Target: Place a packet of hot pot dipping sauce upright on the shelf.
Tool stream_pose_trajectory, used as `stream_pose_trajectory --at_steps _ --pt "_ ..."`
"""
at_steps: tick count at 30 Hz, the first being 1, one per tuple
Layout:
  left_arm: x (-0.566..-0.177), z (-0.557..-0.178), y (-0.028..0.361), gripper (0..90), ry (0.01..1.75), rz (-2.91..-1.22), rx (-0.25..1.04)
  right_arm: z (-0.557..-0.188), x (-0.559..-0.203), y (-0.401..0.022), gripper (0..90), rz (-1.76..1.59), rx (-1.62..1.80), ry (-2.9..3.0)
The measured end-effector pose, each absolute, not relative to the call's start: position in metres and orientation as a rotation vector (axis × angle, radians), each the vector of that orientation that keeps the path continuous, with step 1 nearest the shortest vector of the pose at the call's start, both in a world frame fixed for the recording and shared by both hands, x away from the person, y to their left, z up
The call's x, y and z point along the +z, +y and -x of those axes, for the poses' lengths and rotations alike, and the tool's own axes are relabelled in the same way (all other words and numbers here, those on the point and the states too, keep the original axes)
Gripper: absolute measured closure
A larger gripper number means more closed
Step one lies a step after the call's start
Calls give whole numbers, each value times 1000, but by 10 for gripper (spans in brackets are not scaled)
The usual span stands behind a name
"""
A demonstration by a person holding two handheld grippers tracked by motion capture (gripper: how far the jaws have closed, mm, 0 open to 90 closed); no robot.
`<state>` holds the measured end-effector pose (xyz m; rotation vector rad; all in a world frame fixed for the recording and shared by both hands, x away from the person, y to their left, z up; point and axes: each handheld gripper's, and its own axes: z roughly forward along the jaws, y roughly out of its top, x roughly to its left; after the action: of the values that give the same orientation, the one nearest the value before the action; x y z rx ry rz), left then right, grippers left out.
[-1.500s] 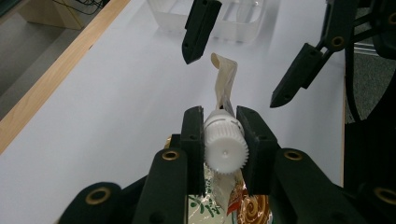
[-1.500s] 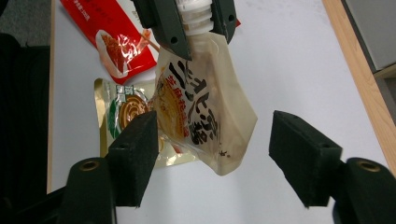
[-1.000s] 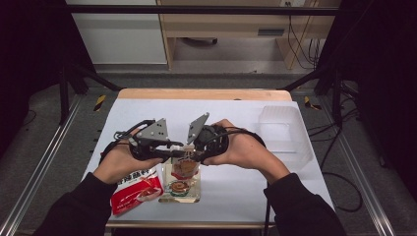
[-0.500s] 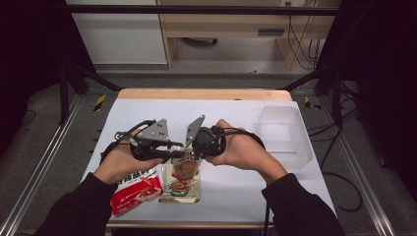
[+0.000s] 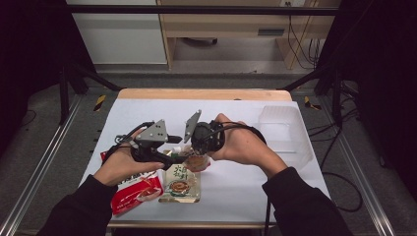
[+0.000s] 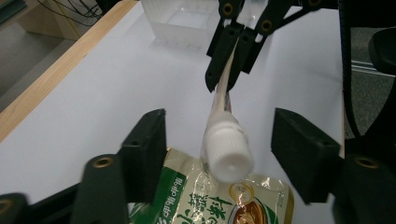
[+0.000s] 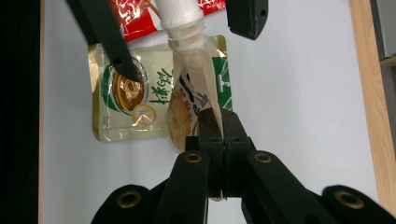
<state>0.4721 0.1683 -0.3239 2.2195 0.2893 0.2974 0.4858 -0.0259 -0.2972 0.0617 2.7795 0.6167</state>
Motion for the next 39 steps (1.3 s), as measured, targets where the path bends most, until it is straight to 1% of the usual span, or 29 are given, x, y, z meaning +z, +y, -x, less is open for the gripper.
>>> stream_pose_trajectory --at_steps 1,4,6,7,8,11,14,20,39 --pt "-325 -472 169 338 292 -2217 302 -486 -297 -26 898 -62 617 2779" --pt "-328 -474 172 226 325 -2199 299 -490 -291 -28 897 -60 603 2778" --pt "-330 -474 175 182 340 -2188 299 -495 -287 -30 897 -45 588 2776" --pt "-331 -475 177 182 354 -2185 303 -495 -287 -30 897 -45 588 2776" --pt "-334 -475 181 151 394 -2175 297 -497 -285 -31 897 -55 574 2785" --pt "-339 -477 187 106 436 -2156 293 -500 -284 -33 897 -60 571 2786" --pt "-347 -479 195 80 501 -2140 295 -507 -283 -39 896 -68 556 2792" --pt "-360 -482 211 73 577 -2127 318 -515 -279 -53 896 -100 557 2779" --pt "-384 -474 236 62 655 -2095 387 -519 -250 -90 896 -141 582 2723"
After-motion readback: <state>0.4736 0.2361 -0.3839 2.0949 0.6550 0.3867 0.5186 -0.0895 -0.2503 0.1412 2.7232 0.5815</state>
